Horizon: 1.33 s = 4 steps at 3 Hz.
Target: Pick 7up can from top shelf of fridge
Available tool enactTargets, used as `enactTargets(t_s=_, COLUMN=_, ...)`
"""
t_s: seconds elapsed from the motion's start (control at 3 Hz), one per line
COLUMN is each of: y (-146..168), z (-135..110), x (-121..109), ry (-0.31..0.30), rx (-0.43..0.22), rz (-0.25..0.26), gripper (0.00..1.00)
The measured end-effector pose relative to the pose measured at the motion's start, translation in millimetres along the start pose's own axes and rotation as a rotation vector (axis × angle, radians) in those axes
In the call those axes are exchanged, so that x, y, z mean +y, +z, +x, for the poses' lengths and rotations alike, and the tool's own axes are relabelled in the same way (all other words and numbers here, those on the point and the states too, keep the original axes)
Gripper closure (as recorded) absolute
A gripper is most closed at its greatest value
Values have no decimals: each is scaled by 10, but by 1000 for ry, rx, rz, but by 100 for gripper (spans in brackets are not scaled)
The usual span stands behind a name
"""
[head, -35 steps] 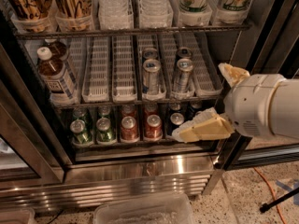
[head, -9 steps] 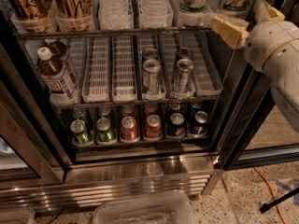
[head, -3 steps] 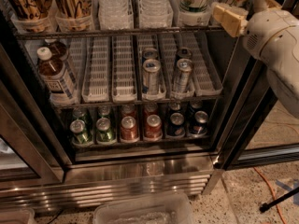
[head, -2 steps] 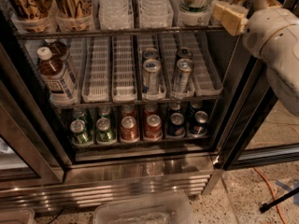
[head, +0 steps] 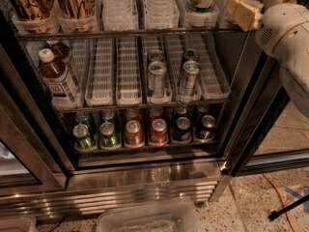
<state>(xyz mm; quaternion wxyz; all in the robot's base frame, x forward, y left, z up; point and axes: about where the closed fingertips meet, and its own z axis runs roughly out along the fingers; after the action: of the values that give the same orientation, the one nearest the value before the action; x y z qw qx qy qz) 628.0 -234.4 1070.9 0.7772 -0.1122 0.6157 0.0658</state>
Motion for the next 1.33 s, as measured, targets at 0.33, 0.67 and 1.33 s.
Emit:
enactTargets(t_s=0.33, y=-9, z=50, x=31, ry=3, rx=10, rz=-1, gripper=29)
enactTargets(t_s=0.67, y=28, z=124, x=117, ry=0, rx=27, rz=-13, gripper=29)
enactTargets(t_s=1.33, y=196, z=81, x=190, ry=26, rx=22, rz=-17, gripper=28)
